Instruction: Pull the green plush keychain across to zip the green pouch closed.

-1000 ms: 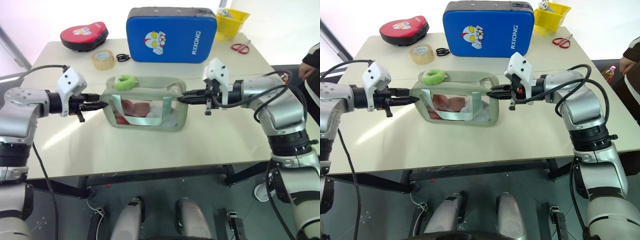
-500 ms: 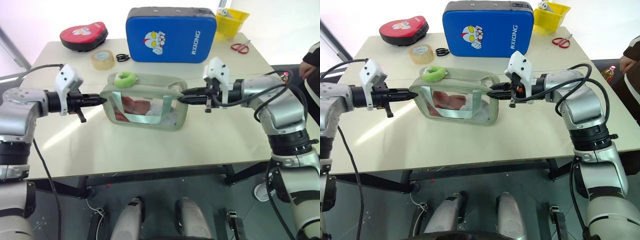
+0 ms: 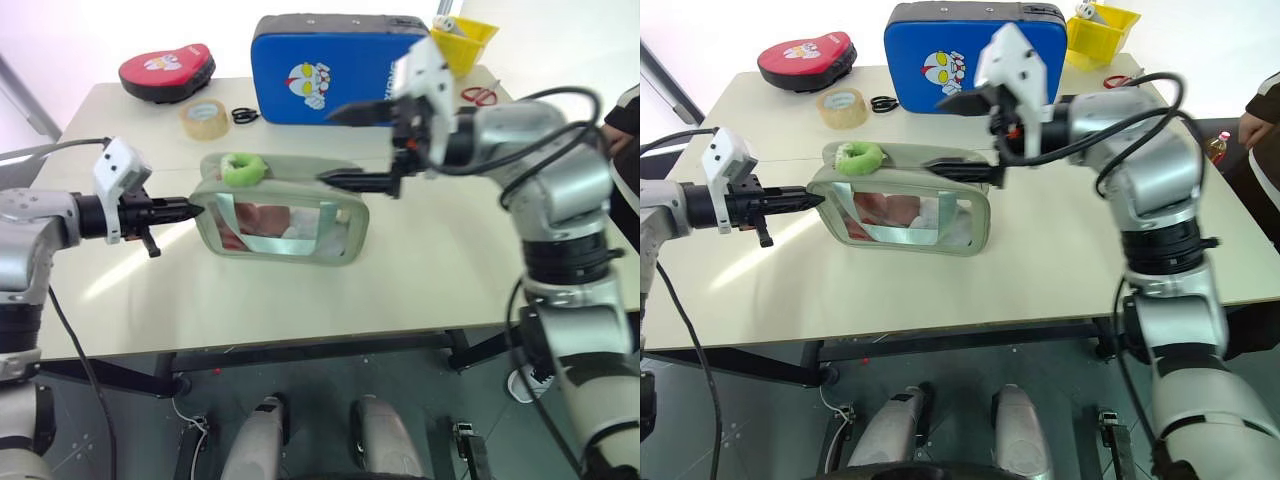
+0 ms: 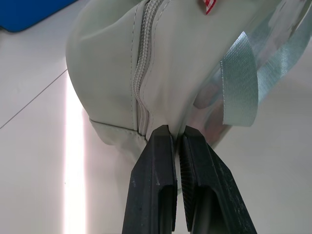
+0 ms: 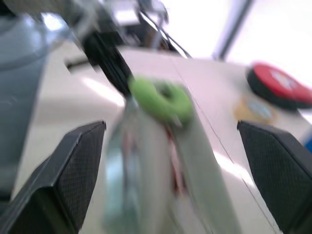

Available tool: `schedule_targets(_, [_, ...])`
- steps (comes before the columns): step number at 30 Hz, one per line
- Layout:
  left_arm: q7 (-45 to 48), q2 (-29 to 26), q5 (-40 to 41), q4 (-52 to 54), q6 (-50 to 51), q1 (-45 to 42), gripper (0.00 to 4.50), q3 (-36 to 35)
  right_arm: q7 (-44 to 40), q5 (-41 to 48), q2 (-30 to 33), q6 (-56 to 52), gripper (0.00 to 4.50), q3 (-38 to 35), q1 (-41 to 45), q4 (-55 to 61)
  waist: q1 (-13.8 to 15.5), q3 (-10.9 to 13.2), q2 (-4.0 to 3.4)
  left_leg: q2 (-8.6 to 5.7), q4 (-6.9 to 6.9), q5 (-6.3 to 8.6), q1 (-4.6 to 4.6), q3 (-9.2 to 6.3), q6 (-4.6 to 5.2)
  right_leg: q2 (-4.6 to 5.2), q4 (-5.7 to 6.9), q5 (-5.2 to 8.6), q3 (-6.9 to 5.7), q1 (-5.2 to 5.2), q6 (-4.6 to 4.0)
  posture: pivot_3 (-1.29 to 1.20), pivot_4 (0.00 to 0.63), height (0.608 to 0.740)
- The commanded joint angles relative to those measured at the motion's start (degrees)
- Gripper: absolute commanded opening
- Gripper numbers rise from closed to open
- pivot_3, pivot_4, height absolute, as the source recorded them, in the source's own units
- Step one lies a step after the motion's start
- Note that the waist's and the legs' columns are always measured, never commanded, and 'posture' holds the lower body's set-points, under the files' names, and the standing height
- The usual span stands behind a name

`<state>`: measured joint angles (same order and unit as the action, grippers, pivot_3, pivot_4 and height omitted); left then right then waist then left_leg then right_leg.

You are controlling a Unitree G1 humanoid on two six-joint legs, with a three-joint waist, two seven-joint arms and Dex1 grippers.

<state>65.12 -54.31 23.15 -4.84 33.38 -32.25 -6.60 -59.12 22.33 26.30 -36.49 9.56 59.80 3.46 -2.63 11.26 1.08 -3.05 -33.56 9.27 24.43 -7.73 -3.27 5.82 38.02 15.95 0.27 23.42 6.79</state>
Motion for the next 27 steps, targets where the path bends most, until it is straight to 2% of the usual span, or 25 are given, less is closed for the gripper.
schedule_targets(1, [-1.05, -0.2, 0.2, 2.33, -0.76, 0.46, 0.0, -1.45, 4.16, -3.33, -5.29, 4.68, 4.48, 3.7, 0.79, 1.19, 0.01, 0.0, 0.0, -0.01, 0.0, 0.0, 0.0, 0.0, 0.0, 0.0, 0.02, 0.0, 0.01, 0.02, 0.0, 0.0, 0.15, 0.74])
schedule_targets(7, [-1.6, -0.4, 0.68, 3.63, -0.22, 0.91, 0.0, -1.55, 5.55, -12.9, -8.56, 17.91, 4.48, 10.1, 1.02, -7.35, 0.21, -0.01, 0.02, -0.05, -0.09, -0.01, 0.01, -0.01, -0.02, 0.0, -0.01, 0.0, 0.0, -0.04, 0.0, 0.0, 0.15, 0.74])
schedule_targets(14, [-2.15, -0.33, 0.91, 4.56, 0.07, 1.18, 0.0, -1.68, 5.76, -17.28, -13.07, 25.09, 4.48, 11.39, 3.11, -16.48, -0.15, -0.01, 0.01, -0.01, -0.02, -0.01, 0.0, -0.02, -0.02, -0.05, 0.05, 0.0, 0.01, 0.03, 0.0, 0.0, 0.15, 0.74])
schedule_targets(17, [-2.35, -0.15, 1.0, 4.88, 0.23, 1.28, 0.0, -1.66, 6.92, -17.43, -14.52, 26.02, 3.72, 9.95, 4.36, -19.24, -0.08, -0.01, 0.01, -0.01, -0.02, -0.01, 0.0, -0.02, -0.02, -0.05, 0.05, 0.0, 0.01, 0.02, 0.0, 0.0, 0.15, 0.74])
schedule_targets(24, [-2.53, 0.05, 1.07, 5.01, 0.44, 1.19, 0.0, -1.31, 8.09, -16.4, -15.09, 24.47, 0.14, 6.47, 5.44, -20.11, -0.02, -0.01, 0.01, -0.01, -0.02, -0.01, 0.0, -0.04, -0.03, -0.05, 0.04, 0.0, 0.01, 0.02, 0.0, 0.0, 0.15, 0.74])
schedule_targets(27, [-2.49, 0.31, 1.04, 5.1, 0.55, 0.93, 0.0, -0.8, 9.37, -16.28, -14.9, 23.03, 0.06, 4.6, 5.86, -20.41, -0.02, -0.01, 0.01, -0.01, -0.02, -0.01, 0.0, -0.04, -0.03, -0.05, 0.04, 0.0, 0.01, 0.02, -0.01, 0.0, 0.15, 0.74])
